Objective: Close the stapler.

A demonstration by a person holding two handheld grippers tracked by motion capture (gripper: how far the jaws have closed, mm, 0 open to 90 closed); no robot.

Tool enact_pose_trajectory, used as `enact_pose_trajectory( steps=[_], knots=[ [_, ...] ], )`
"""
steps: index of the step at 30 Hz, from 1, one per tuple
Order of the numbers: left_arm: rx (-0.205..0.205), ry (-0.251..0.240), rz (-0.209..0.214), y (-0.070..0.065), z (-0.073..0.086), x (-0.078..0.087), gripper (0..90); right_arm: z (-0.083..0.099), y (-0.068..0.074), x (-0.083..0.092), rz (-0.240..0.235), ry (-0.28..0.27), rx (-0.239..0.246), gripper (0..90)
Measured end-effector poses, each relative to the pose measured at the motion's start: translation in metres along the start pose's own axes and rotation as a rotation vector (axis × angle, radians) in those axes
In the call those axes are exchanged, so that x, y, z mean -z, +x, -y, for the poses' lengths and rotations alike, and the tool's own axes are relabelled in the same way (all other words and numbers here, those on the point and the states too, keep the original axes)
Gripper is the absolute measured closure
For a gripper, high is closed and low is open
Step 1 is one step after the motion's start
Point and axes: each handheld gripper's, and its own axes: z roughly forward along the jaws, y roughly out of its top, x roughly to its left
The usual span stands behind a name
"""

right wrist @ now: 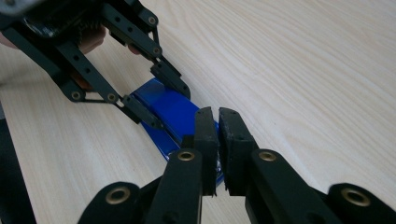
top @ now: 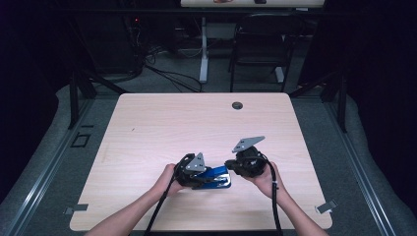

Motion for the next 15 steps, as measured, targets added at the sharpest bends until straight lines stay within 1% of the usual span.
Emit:
enact_pose_trajectory(
  steps=[2, 4, 7, 8, 9, 10, 11, 12, 13, 14, 15],
  knots=[
    [0.004, 0.006, 0.005, 0.000, 0.000, -0.002, 62.7, -0.002, 0.003, -0.005, -0.005, 0.018, 0.007, 86.7],
    [0.004, 0.011, 0.006, 0.000, 0.000, -0.003, 62.5, -0.002, 0.005, -0.012, 0.012, 0.065, 0.023, 86.9],
    [-0.018, 0.048, 0.002, -0.001, 0.000, -0.005, 61.8, 0.001, 0.004, -0.020, 0.028, 0.099, 0.031, 87.5],
    [0.000, 0.042, 0.012, 0.000, 0.001, -0.005, 61.3, 0.002, 0.004, -0.023, 0.031, 0.117, 0.034, 87.4],
    [0.008, 0.047, 0.021, 0.002, 0.001, -0.004, 59.7, 0.004, 0.004, -0.025, 0.037, 0.130, 0.040, 87.5],
    [0.018, 0.054, 0.011, 0.003, 0.002, -0.004, 54.7, 0.005, 0.003, -0.027, 0.038, 0.139, 0.044, 87.5],
    [0.033, 0.058, 0.009, 0.005, 0.003, -0.003, 50.1, 0.007, 0.003, -0.029, 0.030, 0.130, 0.035, 87.6],
    [0.051, 0.055, 0.013, 0.008, 0.004, -0.001, 46.4, 0.007, 0.002, -0.028, 0.028, 0.134, 0.034, 87.6],
    [0.063, 0.051, 0.009, 0.010, 0.005, 0.002, 43.0, 0.006, 0.003, -0.029, 0.029, 0.136, 0.039, 87.6],
    [0.076, 0.038, 0.004, 0.012, 0.006, 0.004, 40.6, 0.006, 0.003, -0.029, 0.032, 0.136, 0.039, 87.6],
    [0.087, 0.029, 0.012, 0.015, 0.007, 0.007, 37.9, 0.006, 0.003, -0.030, 0.029, 0.138, 0.035, 87.8]
  ],
)
